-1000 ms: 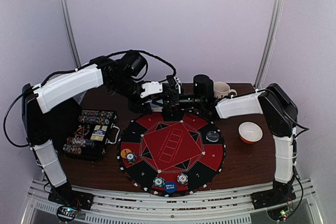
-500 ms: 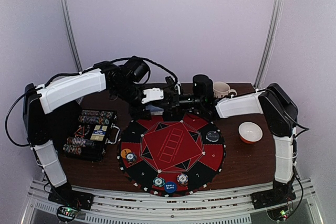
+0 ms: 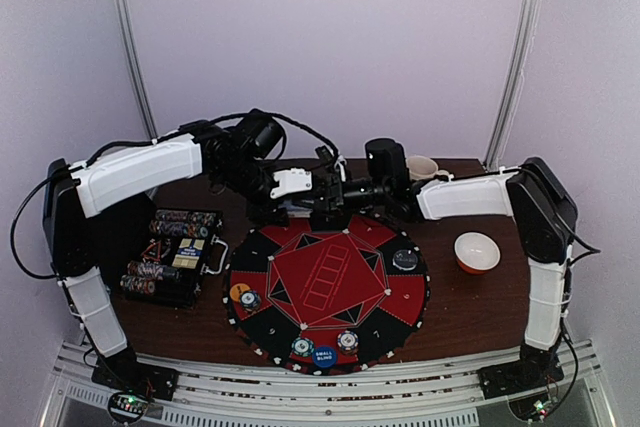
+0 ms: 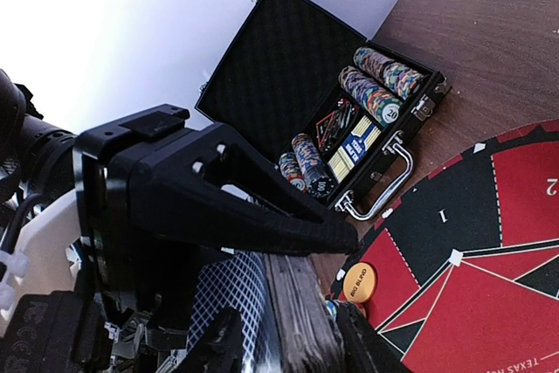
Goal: Distribute texas hold em gaming equipment
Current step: Pick up the poker card from the face-down deck piles, then distribute the poker card in the big blind area.
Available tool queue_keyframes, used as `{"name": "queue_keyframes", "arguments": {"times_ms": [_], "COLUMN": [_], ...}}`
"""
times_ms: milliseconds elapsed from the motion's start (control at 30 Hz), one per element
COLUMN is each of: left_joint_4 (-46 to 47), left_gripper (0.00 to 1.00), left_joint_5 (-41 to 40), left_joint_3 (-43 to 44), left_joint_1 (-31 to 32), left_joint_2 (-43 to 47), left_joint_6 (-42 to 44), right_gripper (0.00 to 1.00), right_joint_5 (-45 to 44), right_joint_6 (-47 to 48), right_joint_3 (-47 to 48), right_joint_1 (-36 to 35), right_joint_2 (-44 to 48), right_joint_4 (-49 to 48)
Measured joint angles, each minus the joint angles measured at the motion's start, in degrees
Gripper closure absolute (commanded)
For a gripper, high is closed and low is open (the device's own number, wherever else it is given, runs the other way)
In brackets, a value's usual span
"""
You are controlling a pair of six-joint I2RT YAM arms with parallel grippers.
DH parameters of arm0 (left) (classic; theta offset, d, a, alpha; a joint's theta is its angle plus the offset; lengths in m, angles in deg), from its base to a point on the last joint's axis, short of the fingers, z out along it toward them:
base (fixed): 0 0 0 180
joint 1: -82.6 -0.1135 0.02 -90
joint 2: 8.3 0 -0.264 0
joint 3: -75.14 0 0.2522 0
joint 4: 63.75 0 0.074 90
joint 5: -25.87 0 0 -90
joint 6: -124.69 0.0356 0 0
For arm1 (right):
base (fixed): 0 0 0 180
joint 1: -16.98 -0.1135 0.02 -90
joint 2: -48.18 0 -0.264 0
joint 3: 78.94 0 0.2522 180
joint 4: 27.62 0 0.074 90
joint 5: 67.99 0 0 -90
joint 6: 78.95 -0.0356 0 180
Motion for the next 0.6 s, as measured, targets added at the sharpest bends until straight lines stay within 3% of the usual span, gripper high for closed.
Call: {"name": "queue_keyframes", "arguments": {"times_ms": [200,600], "left_joint_4": [1.5,2.5], "left_gripper": [0.55,0.55], "left_joint_5": [-0.8,-2.3], "left_joint_3": [-1.2,-2.8], "left_joint_1": [0.0,0.0], "left_joint_2": [0.7,1.0], "left_joint_6": [0.0,0.0], "right_gripper": [0.6,0.69], "right_joint_5": [-1.5,-2.5], "right_joint_6": [3.3,8.7], "right_joint_3": [0.0,0.9], "right_joint_1": [0.8,1.5], "right_joint_2": [1.7,3.3], "right_joint_4": [4.9,13.2]}}
